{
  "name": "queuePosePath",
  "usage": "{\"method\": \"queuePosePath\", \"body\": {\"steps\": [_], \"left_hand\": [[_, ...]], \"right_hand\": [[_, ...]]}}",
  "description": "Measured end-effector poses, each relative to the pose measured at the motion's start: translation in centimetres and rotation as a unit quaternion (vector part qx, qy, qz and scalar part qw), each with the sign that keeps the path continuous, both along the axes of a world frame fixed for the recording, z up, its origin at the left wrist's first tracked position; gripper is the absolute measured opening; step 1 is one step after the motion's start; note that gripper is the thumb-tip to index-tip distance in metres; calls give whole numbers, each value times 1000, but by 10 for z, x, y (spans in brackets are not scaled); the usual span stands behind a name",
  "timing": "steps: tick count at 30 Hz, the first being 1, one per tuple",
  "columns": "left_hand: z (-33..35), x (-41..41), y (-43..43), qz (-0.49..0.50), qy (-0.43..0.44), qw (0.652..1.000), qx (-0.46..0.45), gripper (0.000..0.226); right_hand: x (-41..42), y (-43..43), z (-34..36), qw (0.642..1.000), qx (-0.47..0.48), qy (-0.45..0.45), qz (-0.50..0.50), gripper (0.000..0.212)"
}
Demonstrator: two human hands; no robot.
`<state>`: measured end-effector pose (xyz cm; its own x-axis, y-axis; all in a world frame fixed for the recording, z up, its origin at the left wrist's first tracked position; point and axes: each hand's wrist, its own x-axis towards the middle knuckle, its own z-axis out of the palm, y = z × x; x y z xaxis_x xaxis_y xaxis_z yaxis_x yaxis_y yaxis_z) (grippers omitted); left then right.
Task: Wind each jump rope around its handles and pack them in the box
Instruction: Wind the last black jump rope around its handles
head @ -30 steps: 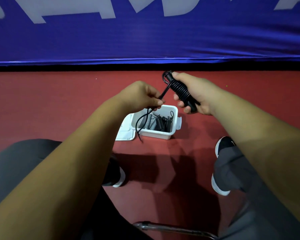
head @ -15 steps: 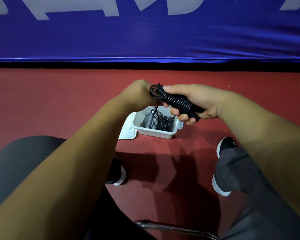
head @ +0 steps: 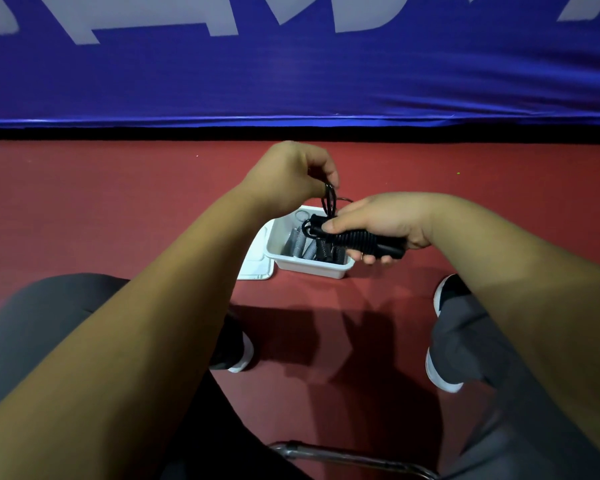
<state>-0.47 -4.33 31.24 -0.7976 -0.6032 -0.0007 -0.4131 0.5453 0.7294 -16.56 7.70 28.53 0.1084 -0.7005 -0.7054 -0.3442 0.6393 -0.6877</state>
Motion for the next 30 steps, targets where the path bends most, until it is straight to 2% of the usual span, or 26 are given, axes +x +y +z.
{"method": "queuePosePath", "body": {"steps": [5, 8, 15, 19, 21, 23, 26, 30], "left_hand": [[6, -4, -7, -28, -64, 990, -125, 28], [5, -5, -9, -55, -127, 977, -159, 24], [-7, -5, -4, 12, -172, 982, -71, 21], [-19, -4, -1, 31, -223, 970, -86, 26], [-23, -4, 1, 47, -226, 970, -71, 18], [-25, -6, 5, 55, -200, 978, -16, 17], [-27, -9, 13, 72, -82, 986, 126, 24], [-24, -9, 12, 76, 31, 978, 191, 23]], "right_hand": [[-4, -6, -10, 993, -58, 66, -80, 37], [-9, -9, -17, 984, -85, 86, -134, 36], [-12, -12, -19, 976, -94, 48, -189, 24], [-6, -11, -13, 979, -51, -10, -195, 27], [-3, -11, -11, 972, -51, -29, -228, 31], [-2, -13, -9, 960, -55, -43, -270, 35], [-3, -15, -7, 948, -53, -63, -308, 46], [-5, -15, -3, 940, -71, -77, -326, 45]]}}
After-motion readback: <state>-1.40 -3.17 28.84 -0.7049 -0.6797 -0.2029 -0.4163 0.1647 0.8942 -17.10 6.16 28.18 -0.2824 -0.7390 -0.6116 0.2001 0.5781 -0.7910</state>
